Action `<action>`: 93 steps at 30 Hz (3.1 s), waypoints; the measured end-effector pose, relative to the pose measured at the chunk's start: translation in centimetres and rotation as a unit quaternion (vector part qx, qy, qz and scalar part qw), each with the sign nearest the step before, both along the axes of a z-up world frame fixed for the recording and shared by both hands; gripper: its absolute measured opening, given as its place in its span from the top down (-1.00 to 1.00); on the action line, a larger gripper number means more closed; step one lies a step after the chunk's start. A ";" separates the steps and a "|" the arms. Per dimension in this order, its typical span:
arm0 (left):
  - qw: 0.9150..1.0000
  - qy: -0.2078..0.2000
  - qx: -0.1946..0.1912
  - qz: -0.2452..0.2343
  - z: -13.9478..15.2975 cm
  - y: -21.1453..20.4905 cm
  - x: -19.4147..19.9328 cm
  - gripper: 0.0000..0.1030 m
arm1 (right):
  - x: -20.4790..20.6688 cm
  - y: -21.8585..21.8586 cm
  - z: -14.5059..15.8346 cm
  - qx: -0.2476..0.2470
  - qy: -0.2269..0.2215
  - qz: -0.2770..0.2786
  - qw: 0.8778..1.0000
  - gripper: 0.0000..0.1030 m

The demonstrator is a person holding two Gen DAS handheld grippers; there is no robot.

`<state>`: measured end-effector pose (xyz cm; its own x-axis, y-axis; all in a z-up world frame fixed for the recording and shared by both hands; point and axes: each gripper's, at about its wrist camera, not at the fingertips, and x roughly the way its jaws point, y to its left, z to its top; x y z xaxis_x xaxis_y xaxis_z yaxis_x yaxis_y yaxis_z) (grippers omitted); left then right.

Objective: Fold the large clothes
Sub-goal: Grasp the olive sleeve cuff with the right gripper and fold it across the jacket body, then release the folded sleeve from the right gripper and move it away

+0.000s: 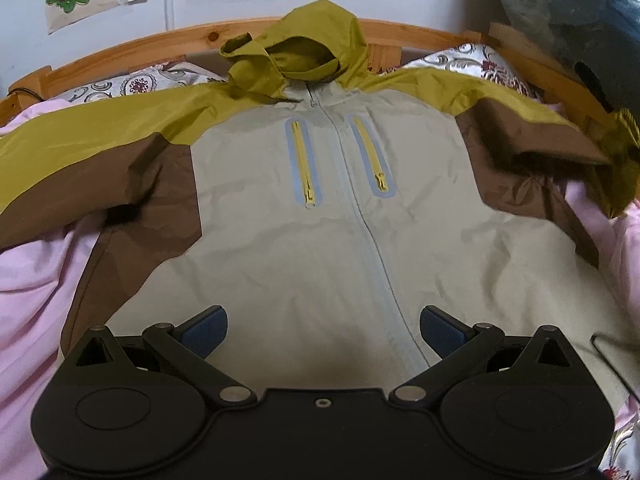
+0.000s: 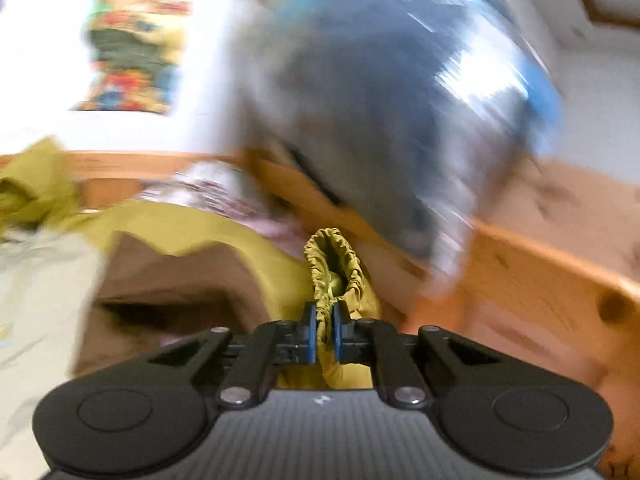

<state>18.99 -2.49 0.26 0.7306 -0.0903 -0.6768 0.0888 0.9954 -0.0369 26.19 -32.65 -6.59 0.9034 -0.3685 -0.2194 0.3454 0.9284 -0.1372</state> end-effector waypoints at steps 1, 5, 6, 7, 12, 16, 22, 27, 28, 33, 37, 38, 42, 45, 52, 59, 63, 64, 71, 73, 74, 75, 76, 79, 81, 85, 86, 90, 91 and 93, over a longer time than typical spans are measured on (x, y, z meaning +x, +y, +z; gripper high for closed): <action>1.000 -0.004 -0.003 0.001 0.2 0.1 -0.1 -0.99 | -0.2 1.3 0.8 -0.013 -0.009 0.014 1.000 0.82; 0.999 -0.022 -0.016 0.020 1.0 1.1 -0.5 -0.99 | -1.0 4.9 6.3 -0.024 -0.068 0.078 0.994 0.82; 0.999 -0.027 -0.020 0.026 1.2 1.4 -0.6 -0.99 | -1.4 6.1 7.9 -0.021 -0.083 0.100 0.991 0.82; 0.999 -0.031 -0.023 0.034 1.3 1.8 -0.9 -0.99 | -1.5 7.0 9.3 -0.019 -0.095 0.126 0.987 0.82; 0.997 -0.033 -0.022 0.063 1.4 3.8 -1.9 -0.99 | -0.9 14.5 13.5 -0.022 -0.117 0.276 0.954 0.83; 0.995 -0.025 -0.016 0.091 1.0 5.7 -2.7 -0.99 | 1.8 21.7 13.2 -0.053 -0.081 0.391 0.915 0.83; 0.990 -0.022 -0.013 0.142 0.2 8.9 -4.1 -0.99 | 4.2 28.7 8.5 -0.069 0.015 0.507 0.859 0.78; 0.984 -0.024 -0.022 0.177 0.0 10.8 -4.3 -0.99 | 4.9 27.8 6.1 -0.005 0.051 0.548 0.835 -0.34; 0.983 -0.029 -0.026 0.180 0.1 11.0 -4.1 -0.99 | 4.8 27.2 6.0 0.003 0.052 0.549 0.834 -0.45; 0.983 -0.077 -0.034 0.164 0.5 10.5 -2.1 -0.99 | 5.5 20.3 5.2 0.019 0.062 0.466 0.882 -0.75; 0.983 -0.128 -0.009 0.130 0.3 9.1 1.7 -0.99 | 9.4 14.2 3.9 -0.004 0.077 0.325 0.943 -0.75; 0.984 -0.132 0.003 0.121 0.0 8.6 3.0 -0.99 | 11.3 12.4 3.6 -0.004 0.083 0.293 0.952 -0.74; 0.986 -0.109 0.048 0.115 -1.7 7.4 7.8 -0.99 | 18.1 7.9 2.6 -0.002 0.106 0.215 0.971 -0.51; 0.986 -0.092 0.058 0.126 -3.3 7.6 10.1 -0.99 | 22.7 6.0 1.2 0.023 0.155 0.190 0.969 -0.07; 0.990 -0.045 0.066 0.112 -6.5 7.8 12.1 -0.99 | 23.0 4.1 0.9 0.033 0.145 0.183 0.972 0.95; 0.992 -0.030 0.049 0.112 -7.9 8.1 12.6 -0.99 | 25.0 2.5 3.3 0.142 0.104 0.213 0.961 0.24; 0.993 -0.027 0.045 0.110 -7.9 8.3 12.7 -0.99 | 28.8 2.8 4.3 0.190 0.098 0.219 0.952 0.00; 0.993 -0.026 0.045 0.110 -7.9 8.3 12.7 -0.99 | 29.9 3.1 4.5 0.194 0.101 0.216 0.952 0.17; 0.993 -0.028 0.047 0.107 -6.5 8.4 11.8 -0.99 | 32.7 6.4 6.1 0.114 0.074 0.212 0.968 0.95; 0.992 -0.038 0.047 0.110 -5.4 8.6 10.9 -0.99 | 32.7 7.1 6.1 0.094 0.071 0.206 0.971 0.94; 0.992 -0.046 0.045 0.110 -4.7 8.7 10.3 -0.99 | 32.6 7.3 6.1 0.080 0.071 0.204 0.973 0.92; 0.991 -0.055 0.044 0.111 -3.8 8.9 9.5 -0.99 | 32.4 7.3 6.2 0.081 0.072 0.207 0.972 0.76; 0.990 -0.063 0.045 0.115 -3.0 9.3 8.8 -0.99 | 31.8 7.0 6.2 0.092 0.075 0.209 0.971 0.32; 0.981 -0.098 0.061 0.159 -0.5 11.1 5.9 -0.99 | 28.3 6.6 6.2 0.096 0.070 0.238 0.964 -0.27; 0.965 -0.122 0.084 0.215 1.0 13.1 3.8 -0.99 | 25.3 7.1 6.2 0.088 0.079 0.261 0.958 -0.36; 0.916 -0.149 0.129 0.350 2.1 18.4 -0.2 -0.99 | 17.7 8.3 5.7 0.102 0.081 0.318 0.939 -0.73; 0.902 -0.153 0.132 0.380 2.1 20.0 -0.9 -0.99 | 15.6 8.7 5.5 0.110 0.083 0.333 0.933 -0.78; 0.862 -0.152 0.086 0.476 2.1 26.3 -2.8 -0.89 | 7.8 10.5 4.2 0.147 0.101 0.383 0.906 -0.90; 0.855 -0.145 0.065 0.493 2.1 27.7 -2.9 -0.87 | 6.3 10.8 3.9 0.154 0.106 0.390 0.902 -0.91; 0.846 -0.140 0.011 0.515 2.0 29.9 -3.2 -0.83 | 2.8 11.9 3.0 0.172 0.119 0.407 0.889 -0.95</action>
<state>15.81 27.37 2.23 0.5456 0.7017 -0.4581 -0.8236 0.5500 -0.1384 29.00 -20.78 -3.63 0.7532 0.5123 -0.4126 -0.4613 0.8585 0.2239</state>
